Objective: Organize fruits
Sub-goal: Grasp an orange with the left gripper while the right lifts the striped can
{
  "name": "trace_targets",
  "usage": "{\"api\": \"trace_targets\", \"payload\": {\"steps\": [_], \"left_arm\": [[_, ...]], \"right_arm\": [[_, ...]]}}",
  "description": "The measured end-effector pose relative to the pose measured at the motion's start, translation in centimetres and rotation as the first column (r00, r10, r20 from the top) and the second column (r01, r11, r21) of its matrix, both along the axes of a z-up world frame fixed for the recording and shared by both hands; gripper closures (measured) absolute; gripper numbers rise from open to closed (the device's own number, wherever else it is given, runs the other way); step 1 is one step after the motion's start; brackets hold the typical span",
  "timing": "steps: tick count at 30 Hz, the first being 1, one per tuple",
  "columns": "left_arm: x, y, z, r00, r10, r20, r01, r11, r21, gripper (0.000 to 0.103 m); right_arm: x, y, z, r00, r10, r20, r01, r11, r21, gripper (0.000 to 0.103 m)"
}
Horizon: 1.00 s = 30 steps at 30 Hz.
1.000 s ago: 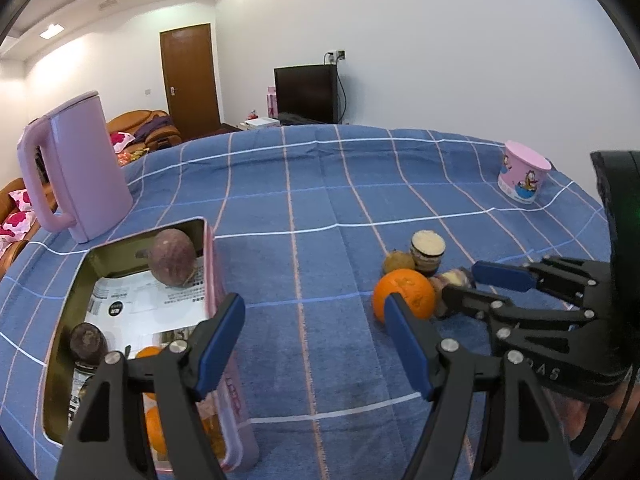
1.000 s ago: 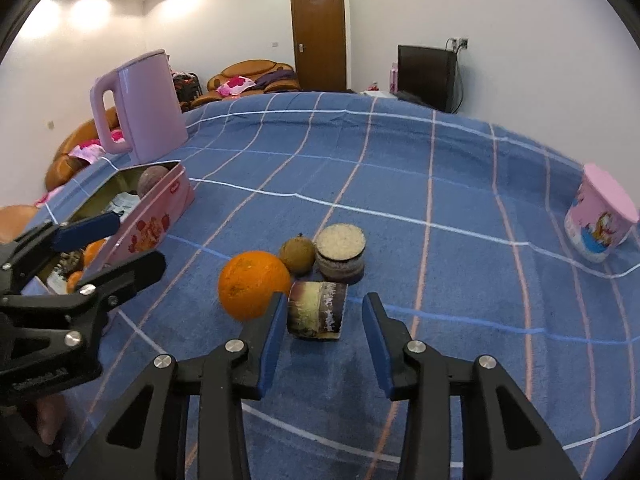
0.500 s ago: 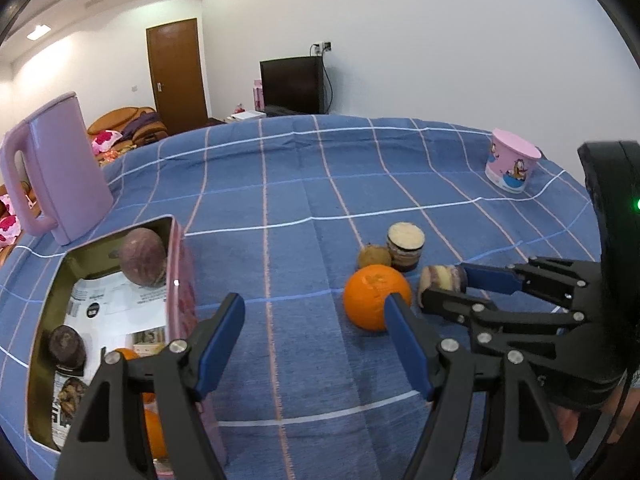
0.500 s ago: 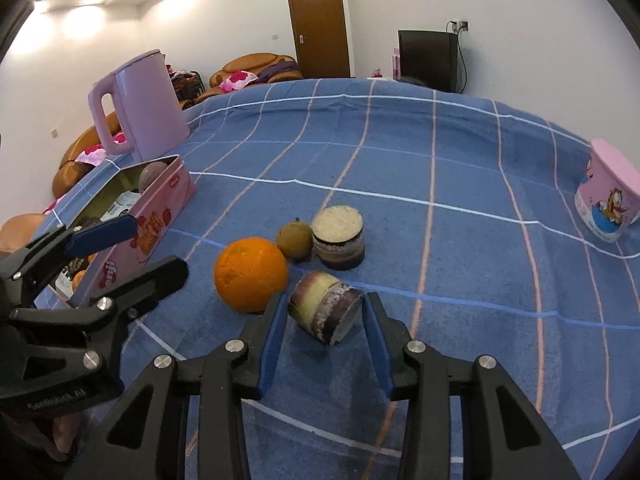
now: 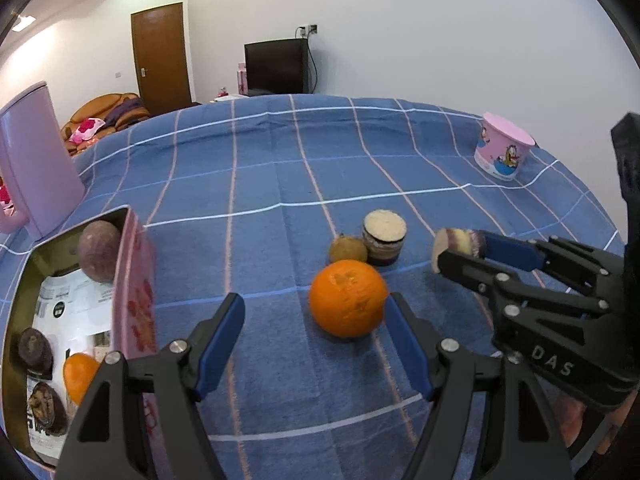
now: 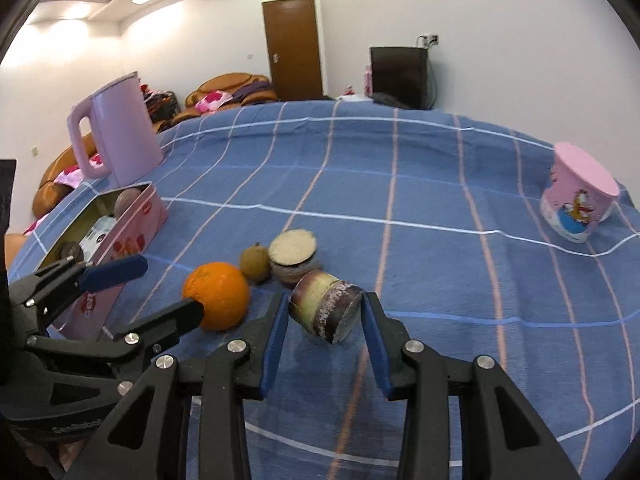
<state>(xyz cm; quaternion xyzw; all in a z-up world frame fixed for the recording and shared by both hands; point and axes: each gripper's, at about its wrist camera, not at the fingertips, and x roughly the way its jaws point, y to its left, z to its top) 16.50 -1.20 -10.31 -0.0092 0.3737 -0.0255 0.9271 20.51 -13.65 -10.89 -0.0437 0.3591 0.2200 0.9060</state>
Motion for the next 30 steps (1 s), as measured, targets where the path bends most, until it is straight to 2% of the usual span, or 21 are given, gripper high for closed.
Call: {"api": "trace_targets", "payload": {"steps": [8,11,13,20,30], "left_arm": [[1.4,-0.9,-0.8,0.998,-0.037,-0.053,0.036,0.999,-0.023,0.031],[1.8,-0.8,-1.0,0.996,-0.045,-0.072,0.043,0.998,-0.038,0.041],[2.0,-0.9,-1.3,0.994,-0.058,-0.091,0.054,0.997,-0.047,0.054],[1.8,-1.1,-1.2,0.996,-0.05,-0.07,0.047,0.998,-0.034,0.055],[0.6,-0.9,0.0,1.0,-0.01,0.023,0.01,1.0,0.0,0.055]], "right_arm": [[0.0,-1.7,0.4,0.999,-0.034,0.019,0.034,0.999,0.031,0.064],[0.0,-1.9,0.5,0.999,-0.032,0.022,0.031,0.999,0.039,0.064],[0.1,-1.7,0.5,0.999,-0.025,0.021,0.024,0.999,0.036,0.064],[-0.2,-1.1,0.5,1.0,0.005,0.03,-0.006,1.0,0.025,0.064],[-1.4,-0.8,1.1,0.995,0.033,0.096,-0.037,0.999,0.036,0.064]]}}
